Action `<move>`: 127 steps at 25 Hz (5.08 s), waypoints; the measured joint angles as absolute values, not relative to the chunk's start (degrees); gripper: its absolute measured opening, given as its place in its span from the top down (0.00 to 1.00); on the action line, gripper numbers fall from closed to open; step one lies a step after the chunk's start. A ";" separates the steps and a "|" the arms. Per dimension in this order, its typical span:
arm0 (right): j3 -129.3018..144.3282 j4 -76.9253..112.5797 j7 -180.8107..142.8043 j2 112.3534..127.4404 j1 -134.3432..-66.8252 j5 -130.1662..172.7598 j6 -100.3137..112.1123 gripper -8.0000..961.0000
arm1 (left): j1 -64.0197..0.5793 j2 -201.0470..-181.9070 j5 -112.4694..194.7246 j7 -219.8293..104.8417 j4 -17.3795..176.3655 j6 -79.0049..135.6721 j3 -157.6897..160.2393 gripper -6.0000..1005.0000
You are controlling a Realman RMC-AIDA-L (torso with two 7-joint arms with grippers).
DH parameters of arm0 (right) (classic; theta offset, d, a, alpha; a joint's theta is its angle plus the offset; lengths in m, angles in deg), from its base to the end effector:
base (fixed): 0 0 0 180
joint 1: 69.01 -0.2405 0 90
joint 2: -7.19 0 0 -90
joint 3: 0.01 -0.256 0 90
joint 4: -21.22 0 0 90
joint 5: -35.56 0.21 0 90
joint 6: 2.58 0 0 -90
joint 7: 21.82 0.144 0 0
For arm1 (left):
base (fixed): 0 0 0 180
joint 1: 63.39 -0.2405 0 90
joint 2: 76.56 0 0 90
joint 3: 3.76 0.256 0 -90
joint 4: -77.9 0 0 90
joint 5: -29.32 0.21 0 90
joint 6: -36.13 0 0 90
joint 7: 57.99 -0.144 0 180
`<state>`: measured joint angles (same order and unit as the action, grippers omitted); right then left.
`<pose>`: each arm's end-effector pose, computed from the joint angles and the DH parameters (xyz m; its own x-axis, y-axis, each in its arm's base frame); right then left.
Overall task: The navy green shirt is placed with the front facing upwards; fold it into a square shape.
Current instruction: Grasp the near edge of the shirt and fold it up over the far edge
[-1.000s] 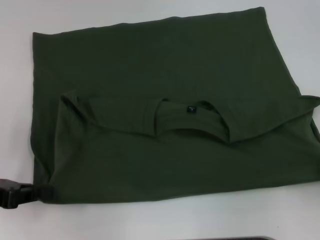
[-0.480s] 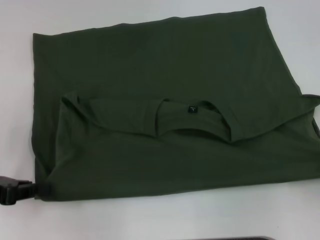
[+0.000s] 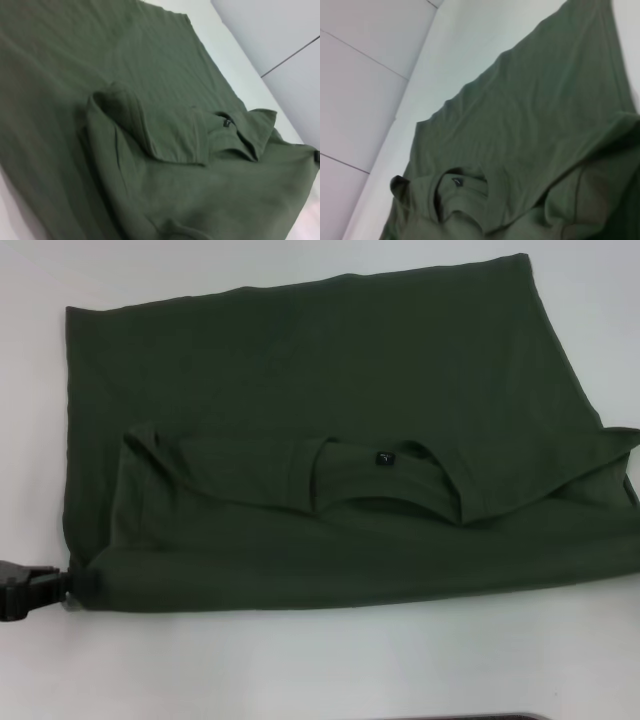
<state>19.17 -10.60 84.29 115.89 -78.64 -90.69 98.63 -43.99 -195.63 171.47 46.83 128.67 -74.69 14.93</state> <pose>0.4009 0.1855 0.0816 0.1212 -0.8235 -0.5542 -0.9678 -0.2223 0.1186 -0.3419 0.2223 0.0504 0.4176 0.8505 0.3197 0.8811 -0.4650 0.0861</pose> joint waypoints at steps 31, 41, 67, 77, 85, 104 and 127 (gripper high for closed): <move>16.33 -11.40 90.06 113.44 -94.37 -89.24 103.45 0.95 | -42.38 -193.19 156.33 42.44 127.62 -75.93 7.14 1.00; 21.98 -10.80 91.08 114.06 -97.82 -89.25 104.05 0.95 | -42.22 -193.23 156.47 42.30 127.47 -75.69 8.06 1.00; 21.06 -11.37 94.29 113.42 -96.47 -88.88 98.26 0.95 | -39.06 -193.21 154.75 42.66 123.45 -65.42 7.43 1.00; 21.43 -11.09 96.26 113.96 -99.85 -89.19 92.79 0.95 | -34.55 -193.19 152.07 42.95 120.61 -57.99 7.53 1.00; 21.43 -10.75 96.87 114.30 -100.57 -89.04 87.90 0.95 | -31.57 -193.18 151.75 43.64 118.42 -50.18 7.74 1.00; 21.43 -10.59 96.55 118.48 -103.73 -88.87 72.84 0.95 | -27.13 -194.37 151.10 43.73 113.65 -33.33 11.89 1.00; 23.39 -10.59 96.33 120.69 -106.60 -88.89 58.98 0.95 | -21.71 -195.90 150.92 43.56 107.71 -16.90 15.75 1.00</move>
